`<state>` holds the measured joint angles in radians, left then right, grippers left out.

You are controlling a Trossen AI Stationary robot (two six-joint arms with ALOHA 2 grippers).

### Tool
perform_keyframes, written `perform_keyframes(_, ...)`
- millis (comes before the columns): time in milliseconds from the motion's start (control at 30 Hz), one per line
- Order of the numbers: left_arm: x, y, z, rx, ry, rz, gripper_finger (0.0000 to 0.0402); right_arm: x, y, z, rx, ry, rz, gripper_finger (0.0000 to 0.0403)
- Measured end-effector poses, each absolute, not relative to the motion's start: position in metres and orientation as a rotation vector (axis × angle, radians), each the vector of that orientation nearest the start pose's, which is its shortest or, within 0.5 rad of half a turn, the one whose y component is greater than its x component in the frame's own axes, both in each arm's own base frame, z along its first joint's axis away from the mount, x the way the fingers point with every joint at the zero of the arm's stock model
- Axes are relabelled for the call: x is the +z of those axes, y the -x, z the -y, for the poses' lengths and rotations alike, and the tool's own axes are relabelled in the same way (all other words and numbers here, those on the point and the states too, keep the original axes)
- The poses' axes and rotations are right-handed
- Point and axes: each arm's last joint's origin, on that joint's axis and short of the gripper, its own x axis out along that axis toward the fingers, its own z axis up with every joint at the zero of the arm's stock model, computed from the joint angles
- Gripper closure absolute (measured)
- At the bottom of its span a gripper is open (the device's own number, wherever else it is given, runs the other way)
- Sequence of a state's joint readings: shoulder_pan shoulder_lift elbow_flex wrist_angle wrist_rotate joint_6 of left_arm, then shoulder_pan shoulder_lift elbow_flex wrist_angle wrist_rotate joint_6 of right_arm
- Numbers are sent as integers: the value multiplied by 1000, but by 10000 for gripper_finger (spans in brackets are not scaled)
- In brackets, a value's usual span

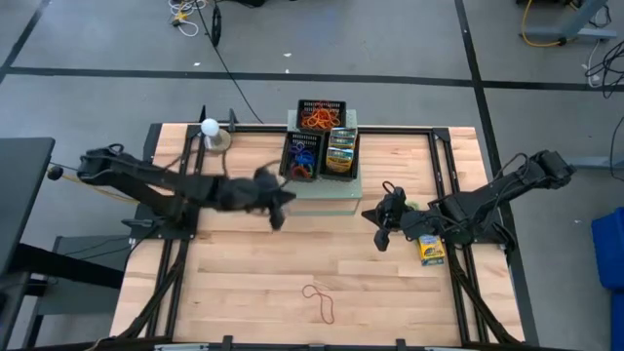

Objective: Pick & Place Office Desk Supplies
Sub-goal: Put the red rubber band into the top black bin

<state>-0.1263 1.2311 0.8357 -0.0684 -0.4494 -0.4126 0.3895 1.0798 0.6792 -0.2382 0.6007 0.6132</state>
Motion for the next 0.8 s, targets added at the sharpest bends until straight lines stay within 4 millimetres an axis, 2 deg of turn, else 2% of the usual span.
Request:
perform_keyframes(133, 245, -249, 47, 272, 288, -285, 394, 241, -209, -66, -371, -302, -474, 398)
perform_keyframes(233, 234, -236, 54, 213, 285, -225, 395, 241, -209, -66, -384, -352, -465, 398)
perform_keyframes(467, 199, -206, 47, 127, 315, -116, 397, 227, -223, -74, -415, -405, -526, 398)
perform_keyframes(633, 177, -187, 42, 116, 319, -79, 394, 225, -249, -97, -382, -392, -584, 398)
perform_keyframes(800, 159, -178, 39, 126, 293, -137, 392, 223, -281, -123, -391, -418, -717, 398)
